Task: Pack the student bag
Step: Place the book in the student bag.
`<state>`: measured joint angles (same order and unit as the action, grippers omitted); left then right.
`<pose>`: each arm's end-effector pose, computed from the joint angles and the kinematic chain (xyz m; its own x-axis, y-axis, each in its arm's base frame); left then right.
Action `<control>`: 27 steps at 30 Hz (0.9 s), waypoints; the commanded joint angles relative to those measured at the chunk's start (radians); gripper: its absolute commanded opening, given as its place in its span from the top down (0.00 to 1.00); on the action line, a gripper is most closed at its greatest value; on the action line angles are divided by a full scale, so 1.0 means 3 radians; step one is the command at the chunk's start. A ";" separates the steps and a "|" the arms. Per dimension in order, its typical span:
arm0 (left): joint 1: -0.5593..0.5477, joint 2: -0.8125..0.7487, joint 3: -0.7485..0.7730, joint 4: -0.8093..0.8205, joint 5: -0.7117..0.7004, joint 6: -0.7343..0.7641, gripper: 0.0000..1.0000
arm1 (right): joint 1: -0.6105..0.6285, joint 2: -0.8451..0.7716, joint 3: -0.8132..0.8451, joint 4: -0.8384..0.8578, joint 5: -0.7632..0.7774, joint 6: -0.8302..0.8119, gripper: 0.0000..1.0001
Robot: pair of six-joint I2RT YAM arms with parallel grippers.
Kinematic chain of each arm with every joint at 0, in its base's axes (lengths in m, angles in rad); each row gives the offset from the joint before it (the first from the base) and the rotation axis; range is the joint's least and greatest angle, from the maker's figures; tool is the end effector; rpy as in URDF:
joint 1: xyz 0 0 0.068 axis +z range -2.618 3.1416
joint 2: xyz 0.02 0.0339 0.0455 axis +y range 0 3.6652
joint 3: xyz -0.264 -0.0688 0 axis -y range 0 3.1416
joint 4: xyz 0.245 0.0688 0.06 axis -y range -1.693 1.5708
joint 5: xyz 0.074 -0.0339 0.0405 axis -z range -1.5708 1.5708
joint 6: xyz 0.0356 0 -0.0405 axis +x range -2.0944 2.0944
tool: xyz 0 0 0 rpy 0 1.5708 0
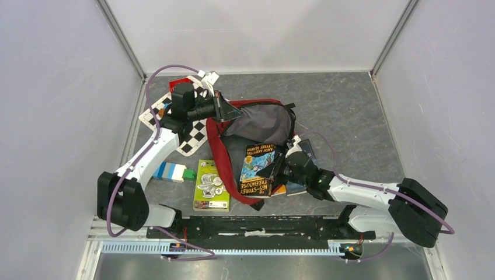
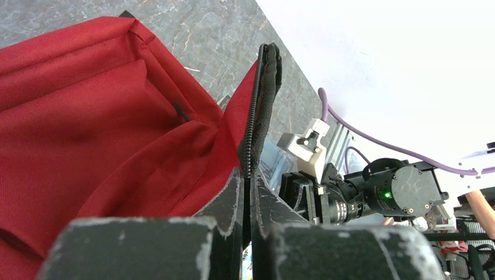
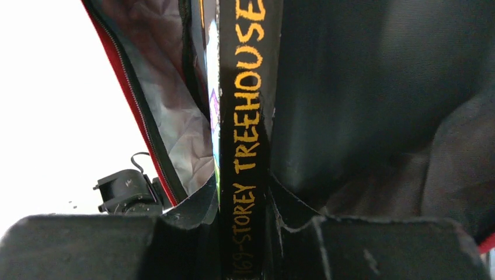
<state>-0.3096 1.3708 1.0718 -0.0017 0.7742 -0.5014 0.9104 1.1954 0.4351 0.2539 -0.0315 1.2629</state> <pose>0.2918 -0.1195 0.3280 -0.6578 -0.1504 -0.7380 0.6132 0.4621 -0.6407 0.1451 0.1886 0.1806 -0.8585 0.4475 -0.2505 0.0392 0.5443 0.8380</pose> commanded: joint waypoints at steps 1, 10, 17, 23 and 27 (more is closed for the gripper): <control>-0.0001 -0.0159 -0.0059 0.0536 0.0172 -0.0228 0.98 | 0.0020 -0.0007 -0.0052 0.0264 0.0309 0.0265 1.00; -0.0001 -0.0186 -0.0218 0.1246 0.0378 -0.0722 0.98 | 0.0003 0.0172 -0.0189 0.0811 0.0276 0.0651 1.00; 0.0002 -0.0376 -0.0346 0.1201 0.0356 -0.0747 0.98 | -0.0269 0.0270 -0.0084 0.1198 0.0375 0.0848 1.00; 0.0004 -0.0463 -0.0395 0.0891 0.0227 -0.0591 0.98 | -0.0476 0.0400 0.0266 0.1328 0.0405 0.0778 1.00; 0.0004 -0.0465 -0.0386 0.0773 0.0175 -0.0538 0.98 | -0.0534 0.0449 0.0343 0.1432 0.0473 0.0840 1.00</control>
<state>-0.3096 1.2659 0.9516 0.2363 0.8375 -0.6788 0.7666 1.3273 0.4606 0.5190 0.0551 1.4818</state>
